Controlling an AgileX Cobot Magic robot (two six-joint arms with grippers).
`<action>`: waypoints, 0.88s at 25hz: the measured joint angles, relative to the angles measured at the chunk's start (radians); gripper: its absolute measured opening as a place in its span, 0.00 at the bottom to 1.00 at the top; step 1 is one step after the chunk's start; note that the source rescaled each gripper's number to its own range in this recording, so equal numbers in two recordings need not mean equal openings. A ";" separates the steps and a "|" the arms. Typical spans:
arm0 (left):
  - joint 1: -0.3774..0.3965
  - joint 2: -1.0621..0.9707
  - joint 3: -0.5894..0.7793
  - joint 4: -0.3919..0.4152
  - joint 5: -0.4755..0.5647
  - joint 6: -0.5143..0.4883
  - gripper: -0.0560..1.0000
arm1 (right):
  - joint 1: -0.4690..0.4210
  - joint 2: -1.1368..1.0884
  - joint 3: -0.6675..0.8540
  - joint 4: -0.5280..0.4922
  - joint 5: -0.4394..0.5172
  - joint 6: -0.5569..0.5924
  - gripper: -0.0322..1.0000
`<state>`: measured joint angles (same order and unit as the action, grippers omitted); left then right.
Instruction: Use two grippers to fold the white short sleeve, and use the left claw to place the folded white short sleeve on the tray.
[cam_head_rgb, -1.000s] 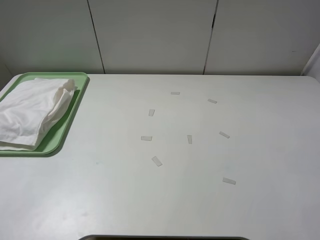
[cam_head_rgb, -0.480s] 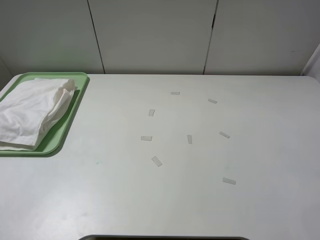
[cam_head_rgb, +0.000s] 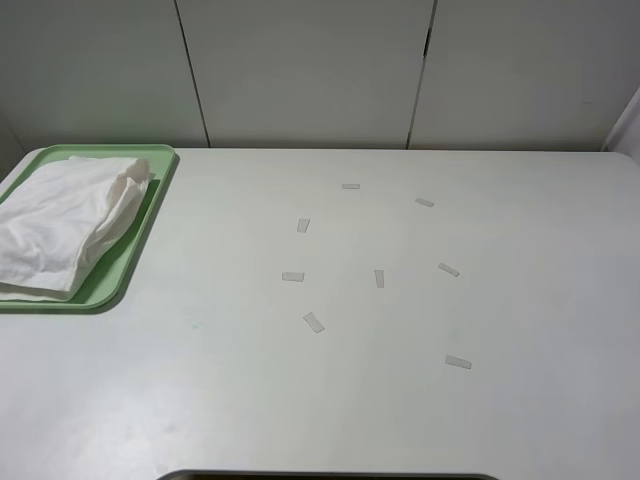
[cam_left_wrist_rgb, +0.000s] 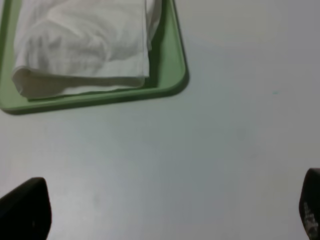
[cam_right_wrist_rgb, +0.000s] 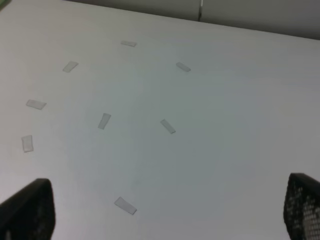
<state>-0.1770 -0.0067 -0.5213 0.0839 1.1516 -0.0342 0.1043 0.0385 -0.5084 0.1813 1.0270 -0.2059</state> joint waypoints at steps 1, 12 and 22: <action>0.000 0.000 0.000 0.000 0.000 0.000 1.00 | 0.000 0.000 0.000 0.000 0.000 0.000 1.00; 0.000 0.000 0.040 -0.074 -0.085 0.006 1.00 | 0.000 0.000 0.000 0.000 0.000 0.000 1.00; 0.000 0.000 0.040 -0.074 -0.087 0.007 1.00 | 0.000 0.000 0.000 0.002 0.000 0.000 1.00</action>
<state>-0.1770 -0.0067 -0.4811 0.0098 1.0647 -0.0275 0.1043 0.0385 -0.5084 0.1832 1.0270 -0.2059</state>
